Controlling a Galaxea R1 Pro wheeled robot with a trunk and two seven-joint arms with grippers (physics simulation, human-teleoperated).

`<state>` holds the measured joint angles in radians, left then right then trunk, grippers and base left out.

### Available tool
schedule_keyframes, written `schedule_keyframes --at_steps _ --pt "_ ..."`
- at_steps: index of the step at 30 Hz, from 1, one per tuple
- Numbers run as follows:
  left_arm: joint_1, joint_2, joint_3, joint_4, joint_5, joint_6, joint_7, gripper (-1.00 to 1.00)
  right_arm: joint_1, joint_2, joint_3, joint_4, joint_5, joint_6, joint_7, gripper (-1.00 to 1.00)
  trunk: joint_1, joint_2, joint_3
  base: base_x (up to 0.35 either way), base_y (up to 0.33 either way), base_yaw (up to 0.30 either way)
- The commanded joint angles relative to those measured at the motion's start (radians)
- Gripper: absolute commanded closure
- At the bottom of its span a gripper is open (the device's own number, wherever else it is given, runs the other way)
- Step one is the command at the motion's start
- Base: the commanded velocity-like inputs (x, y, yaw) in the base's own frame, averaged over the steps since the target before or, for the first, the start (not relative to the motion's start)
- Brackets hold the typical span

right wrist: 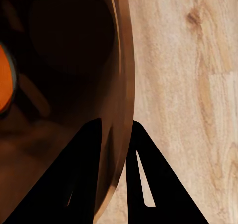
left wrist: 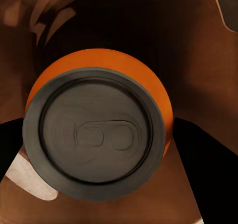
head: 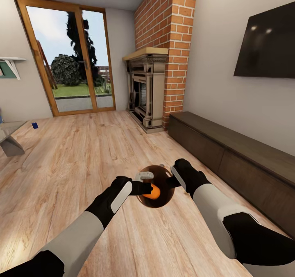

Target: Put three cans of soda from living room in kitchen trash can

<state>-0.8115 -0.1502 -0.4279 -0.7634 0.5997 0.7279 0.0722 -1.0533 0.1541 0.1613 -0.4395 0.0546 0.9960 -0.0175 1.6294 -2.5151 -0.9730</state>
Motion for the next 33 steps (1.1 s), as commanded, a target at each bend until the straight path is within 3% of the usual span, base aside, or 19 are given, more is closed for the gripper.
schedule_keyframes --at_steps 1,8,9,33 --pt "0.000 0.000 0.000 0.000 0.000 0.000 0.000 1.00 -0.001 0.000 -0.002 -0.001 -0.010 0.000 0.004 1.00 0.000 0.000 0.000 0.000 0.000 0.000" --pt "0.000 0.000 0.000 0.001 0.000 -0.003 0.000 1.00 -0.001 0.001 -0.002 0.000 -0.011 0.000 0.004 1.00 0.000 0.000 0.000 0.000 0.000 0.000" --pt "0.000 0.000 0.000 0.001 0.000 -0.004 0.000 -1.00 0.000 0.001 -0.002 0.000 -0.011 0.000 0.004 1.00 0.000 0.000 0.000 0.000 0.000 0.000" --pt "0.000 0.002 0.000 0.001 0.000 -0.004 -0.003 -1.00 0.005 0.001 -0.002 0.001 -0.011 -0.001 0.004 1.00 0.000 0.000 0.000 0.000 0.000 0.000"
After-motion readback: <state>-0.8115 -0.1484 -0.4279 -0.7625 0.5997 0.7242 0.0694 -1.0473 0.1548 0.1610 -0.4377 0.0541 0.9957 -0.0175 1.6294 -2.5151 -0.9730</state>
